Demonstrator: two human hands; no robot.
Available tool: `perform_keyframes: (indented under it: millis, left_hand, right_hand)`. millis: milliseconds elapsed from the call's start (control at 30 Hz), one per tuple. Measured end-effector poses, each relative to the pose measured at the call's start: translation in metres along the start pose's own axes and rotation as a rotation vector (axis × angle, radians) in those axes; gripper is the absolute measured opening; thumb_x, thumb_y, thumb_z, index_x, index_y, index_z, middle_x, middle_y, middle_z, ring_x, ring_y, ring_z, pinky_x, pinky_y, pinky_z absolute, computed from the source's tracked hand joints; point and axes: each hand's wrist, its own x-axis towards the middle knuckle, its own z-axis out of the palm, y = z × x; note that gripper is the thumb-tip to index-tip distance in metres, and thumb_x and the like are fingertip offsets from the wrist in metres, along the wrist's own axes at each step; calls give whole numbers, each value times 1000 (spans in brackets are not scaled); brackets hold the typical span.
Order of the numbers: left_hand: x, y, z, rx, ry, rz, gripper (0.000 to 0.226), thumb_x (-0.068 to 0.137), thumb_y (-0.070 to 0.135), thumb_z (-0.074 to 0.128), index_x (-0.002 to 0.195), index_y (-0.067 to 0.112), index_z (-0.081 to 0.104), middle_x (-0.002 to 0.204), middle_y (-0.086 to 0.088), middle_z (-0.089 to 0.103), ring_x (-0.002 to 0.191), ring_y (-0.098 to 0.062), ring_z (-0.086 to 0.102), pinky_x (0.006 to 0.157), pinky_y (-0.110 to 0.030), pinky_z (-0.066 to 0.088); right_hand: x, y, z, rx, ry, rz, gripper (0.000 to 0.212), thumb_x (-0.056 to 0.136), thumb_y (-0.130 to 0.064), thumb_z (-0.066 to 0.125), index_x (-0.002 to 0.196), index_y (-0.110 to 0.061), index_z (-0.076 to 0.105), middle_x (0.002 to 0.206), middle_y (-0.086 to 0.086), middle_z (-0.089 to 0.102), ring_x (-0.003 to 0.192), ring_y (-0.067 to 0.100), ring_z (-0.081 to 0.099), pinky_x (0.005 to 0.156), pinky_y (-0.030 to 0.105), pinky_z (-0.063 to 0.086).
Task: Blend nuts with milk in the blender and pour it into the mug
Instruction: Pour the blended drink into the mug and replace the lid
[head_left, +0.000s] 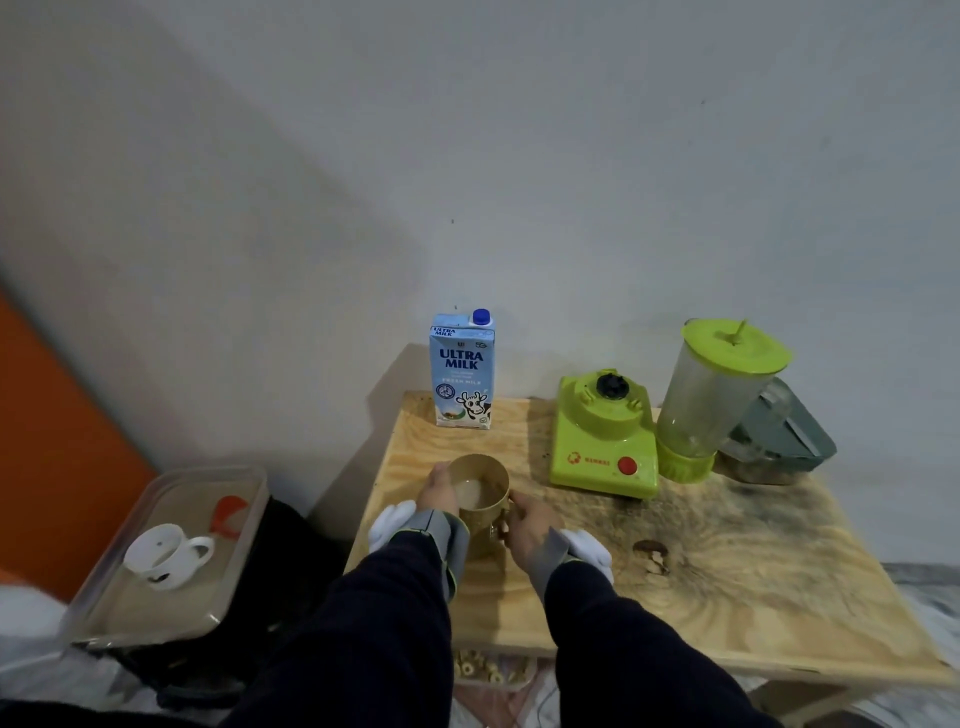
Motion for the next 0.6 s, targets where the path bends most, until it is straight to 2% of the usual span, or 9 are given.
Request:
perform_keyframes:
  millis: [67, 167, 267, 400, 500, 567, 600]
  left_hand:
    - [-12, 2, 12, -4, -5, 5, 57, 103, 40, 17, 140, 6, 44, 145, -18, 44, 131, -34, 43, 108, -33, 31]
    - [-33, 5, 34, -11, -36, 38, 55, 104, 38, 17, 142, 9, 43, 146, -16, 43, 132, -32, 42, 107, -32, 31]
    - [-56, 9, 61, 10, -70, 52, 53, 104, 36, 16, 143, 9, 41, 147, -16, 42, 133, -31, 42, 107, -31, 31]
    - [-83, 13, 98, 33, -130, 34, 54, 104, 37, 15, 146, 10, 34, 151, -14, 38, 137, -29, 38, 107, -28, 30]
    - [-99, 15, 123, 30, -166, 17, 55, 104, 39, 16, 147, 9, 33, 152, -13, 35, 139, -29, 36, 108, -28, 29]
    - [-106, 13, 137, 40, -173, 46, 54, 104, 36, 16, 147, 7, 32, 153, -12, 34, 140, -27, 35, 107, -27, 28]
    - [-110, 12, 143, 58, -177, 56, 53, 104, 34, 16, 147, 7, 32, 154, -12, 33, 140, -27, 34, 107, -26, 28]
  right_hand:
    - [4, 12, -11, -19, -9, 17, 50, 86, -37, 38, 133, -51, 42, 113, -4, 71, 99, 21, 67, 86, 33, 55]
    - [1, 25, -34, 37, -1, -1, 50, 91, -20, 42, 137, -37, 47, 115, 1, 70, 99, 20, 66, 90, 31, 53]
    - [-1, 47, -64, 51, 69, 0, 49, 87, -27, 42, 135, -38, 49, 112, -1, 71, 95, 23, 68, 85, 36, 57]
    - [2, 74, -98, 155, 103, -5, 46, 93, -8, 39, 135, -19, 54, 117, 11, 67, 106, 32, 63, 94, 37, 51]
    - [1, 95, -122, 219, 106, -12, 50, 90, 1, 37, 132, -19, 55, 95, 11, 62, 87, 25, 55, 77, 32, 47]
    - [1, 108, -135, 220, 101, -15, 52, 87, 2, 37, 124, -27, 58, 93, 11, 63, 85, 25, 55, 69, 28, 46]
    - [3, 115, -141, 232, 84, -1, 54, 86, 2, 37, 128, -24, 59, 98, 12, 66, 90, 29, 60, 72, 30, 50]
